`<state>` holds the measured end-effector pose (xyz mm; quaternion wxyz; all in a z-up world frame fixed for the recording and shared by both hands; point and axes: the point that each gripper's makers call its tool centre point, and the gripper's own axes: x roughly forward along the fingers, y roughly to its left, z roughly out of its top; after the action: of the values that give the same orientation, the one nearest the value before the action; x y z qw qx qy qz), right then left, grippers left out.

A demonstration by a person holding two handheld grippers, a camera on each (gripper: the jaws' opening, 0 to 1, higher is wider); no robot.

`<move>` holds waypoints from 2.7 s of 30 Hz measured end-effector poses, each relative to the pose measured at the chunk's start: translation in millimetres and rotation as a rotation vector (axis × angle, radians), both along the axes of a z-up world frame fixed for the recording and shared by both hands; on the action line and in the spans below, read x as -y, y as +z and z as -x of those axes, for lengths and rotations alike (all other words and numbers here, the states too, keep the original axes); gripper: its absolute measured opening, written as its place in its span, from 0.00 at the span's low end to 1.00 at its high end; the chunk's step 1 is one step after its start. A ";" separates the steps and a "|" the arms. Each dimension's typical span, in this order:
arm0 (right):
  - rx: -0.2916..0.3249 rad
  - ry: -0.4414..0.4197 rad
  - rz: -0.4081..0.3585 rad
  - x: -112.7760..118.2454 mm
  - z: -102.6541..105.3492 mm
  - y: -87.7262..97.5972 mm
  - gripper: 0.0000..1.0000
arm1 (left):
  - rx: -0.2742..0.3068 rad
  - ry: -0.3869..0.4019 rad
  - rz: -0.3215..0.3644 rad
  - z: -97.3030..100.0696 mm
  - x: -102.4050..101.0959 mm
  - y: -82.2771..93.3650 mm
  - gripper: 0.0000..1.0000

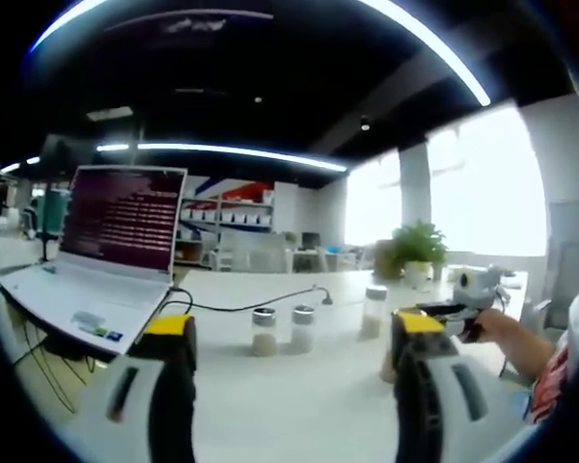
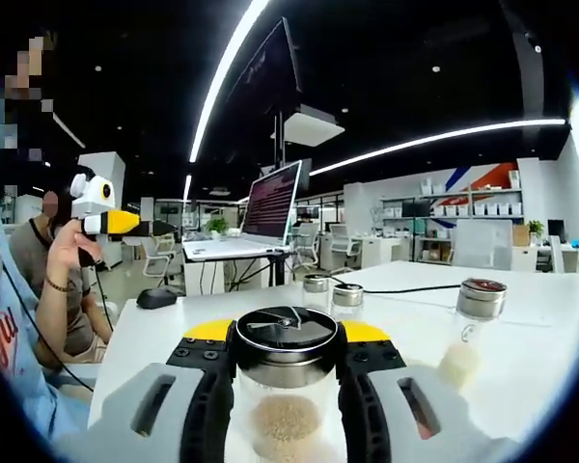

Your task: Rotate the seasoning bottle until the label or dispensing opening points toward the visible target arrow and the bottle remains upright within the marked orientation range

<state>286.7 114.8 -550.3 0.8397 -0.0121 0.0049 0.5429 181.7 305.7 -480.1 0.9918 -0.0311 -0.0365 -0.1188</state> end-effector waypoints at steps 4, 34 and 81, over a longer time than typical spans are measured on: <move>-0.003 0.030 0.000 -0.8 0.5 -0.2 0.40 | -0.001 0.000 -0.014 0.9 0.4 0.1 0.89; -0.028 0.273 0.083 -4.3 1.6 -4.3 0.40 | 0.034 0.000 0.001 6.7 1.1 10.3 1.00; -0.080 0.207 0.118 0.6 4.4 -3.2 0.70 | 0.013 -0.017 -0.004 6.9 3.2 7.7 0.98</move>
<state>282.3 114.1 -553.5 0.7763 -0.0402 0.0688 0.6253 174.8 302.5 -472.4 0.9905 -0.0285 -0.0425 -0.1274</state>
